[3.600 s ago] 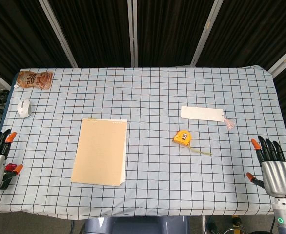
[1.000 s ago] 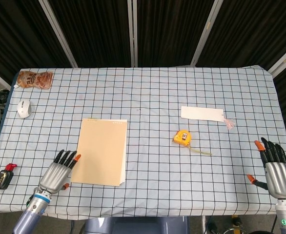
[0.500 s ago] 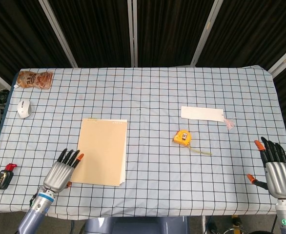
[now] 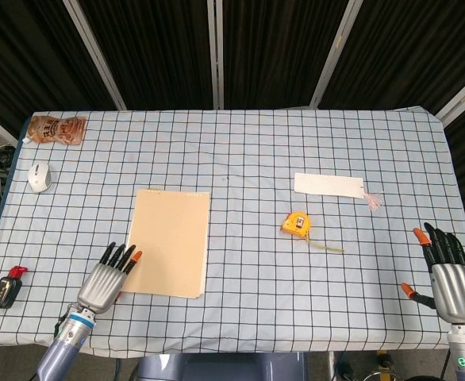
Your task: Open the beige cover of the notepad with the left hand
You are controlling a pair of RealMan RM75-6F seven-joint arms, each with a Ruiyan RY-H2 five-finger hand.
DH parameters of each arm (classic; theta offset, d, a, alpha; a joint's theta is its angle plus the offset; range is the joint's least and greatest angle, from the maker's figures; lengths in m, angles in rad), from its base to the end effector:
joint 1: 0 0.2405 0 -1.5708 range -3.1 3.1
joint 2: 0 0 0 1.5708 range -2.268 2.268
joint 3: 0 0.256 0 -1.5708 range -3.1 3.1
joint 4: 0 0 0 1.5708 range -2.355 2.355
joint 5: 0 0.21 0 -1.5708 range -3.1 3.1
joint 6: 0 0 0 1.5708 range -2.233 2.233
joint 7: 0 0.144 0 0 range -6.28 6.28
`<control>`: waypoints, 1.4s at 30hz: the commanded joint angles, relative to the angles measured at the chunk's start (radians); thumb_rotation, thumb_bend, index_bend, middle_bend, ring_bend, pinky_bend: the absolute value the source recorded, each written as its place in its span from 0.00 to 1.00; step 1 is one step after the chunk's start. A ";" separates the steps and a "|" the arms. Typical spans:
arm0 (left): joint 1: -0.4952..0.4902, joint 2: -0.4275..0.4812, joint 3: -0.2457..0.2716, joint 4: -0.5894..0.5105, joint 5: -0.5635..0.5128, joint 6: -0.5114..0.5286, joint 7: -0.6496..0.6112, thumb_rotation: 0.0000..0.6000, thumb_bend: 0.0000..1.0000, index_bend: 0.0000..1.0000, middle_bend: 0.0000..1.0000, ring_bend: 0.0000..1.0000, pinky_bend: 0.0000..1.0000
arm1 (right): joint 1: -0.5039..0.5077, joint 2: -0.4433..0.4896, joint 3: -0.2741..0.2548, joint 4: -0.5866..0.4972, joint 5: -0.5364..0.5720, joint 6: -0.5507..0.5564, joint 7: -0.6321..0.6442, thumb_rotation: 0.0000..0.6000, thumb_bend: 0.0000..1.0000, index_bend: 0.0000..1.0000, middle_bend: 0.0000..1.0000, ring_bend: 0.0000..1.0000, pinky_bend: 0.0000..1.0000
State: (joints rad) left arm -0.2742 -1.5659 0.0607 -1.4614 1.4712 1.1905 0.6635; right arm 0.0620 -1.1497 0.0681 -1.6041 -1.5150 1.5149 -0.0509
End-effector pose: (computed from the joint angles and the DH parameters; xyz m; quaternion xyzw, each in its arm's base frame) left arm -0.2564 0.1937 -0.0261 -0.7967 -0.2684 -0.2360 0.4873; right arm -0.3089 -0.1775 0.1557 0.5898 -0.3694 0.3915 0.6020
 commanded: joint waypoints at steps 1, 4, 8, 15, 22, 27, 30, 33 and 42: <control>-0.001 -0.005 0.000 0.008 0.004 0.004 -0.005 1.00 0.34 0.00 0.00 0.00 0.00 | 0.000 -0.001 -0.001 0.001 -0.001 0.000 0.000 1.00 0.04 0.10 0.00 0.00 0.00; 0.000 -0.013 0.001 0.021 0.009 0.011 -0.014 1.00 0.37 0.00 0.00 0.00 0.00 | 0.000 -0.003 -0.001 0.002 -0.004 0.000 -0.003 1.00 0.04 0.10 0.00 0.00 0.00; -0.001 -0.027 -0.001 0.043 0.017 0.020 -0.036 1.00 0.44 0.01 0.00 0.00 0.00 | 0.000 -0.006 -0.003 0.003 -0.004 -0.001 -0.006 1.00 0.04 0.10 0.00 0.00 0.00; -0.011 -0.068 -0.020 0.096 0.038 0.044 -0.061 1.00 0.51 0.05 0.00 0.00 0.00 | 0.000 -0.007 -0.004 0.001 -0.003 -0.003 -0.004 1.00 0.04 0.10 0.00 0.00 0.00; -0.043 -0.105 -0.060 0.131 0.055 0.061 -0.074 1.00 0.53 0.43 0.00 0.00 0.00 | 0.001 -0.005 -0.003 0.001 0.000 -0.008 0.002 1.00 0.04 0.11 0.00 0.00 0.00; -0.039 -0.119 -0.055 0.174 0.111 0.131 -0.133 1.00 0.55 0.82 0.00 0.00 0.00 | 0.001 -0.002 -0.004 0.001 0.003 -0.011 0.011 1.00 0.04 0.11 0.00 0.00 0.00; -0.031 -0.110 -0.041 0.193 0.131 0.153 -0.163 1.00 0.55 0.85 0.00 0.00 0.00 | 0.000 -0.001 -0.006 -0.002 -0.002 -0.008 0.010 1.00 0.04 0.11 0.00 0.00 0.00; -0.026 -0.097 -0.031 0.196 0.147 0.170 -0.182 1.00 0.55 0.86 0.01 0.00 0.00 | -0.001 0.000 -0.007 -0.005 -0.004 -0.006 0.009 1.00 0.04 0.11 0.00 0.00 0.00; 0.039 0.004 0.047 0.172 0.240 0.294 -0.209 1.00 0.55 0.86 0.01 0.00 0.00 | -0.001 -0.004 -0.009 -0.005 -0.005 -0.007 -0.003 1.00 0.04 0.11 0.00 0.00 0.00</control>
State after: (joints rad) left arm -0.2610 -1.5924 0.0797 -1.2810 1.6823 1.4464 0.4597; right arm 0.0608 -1.1536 0.0601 -1.6088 -1.5194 1.5076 -0.0537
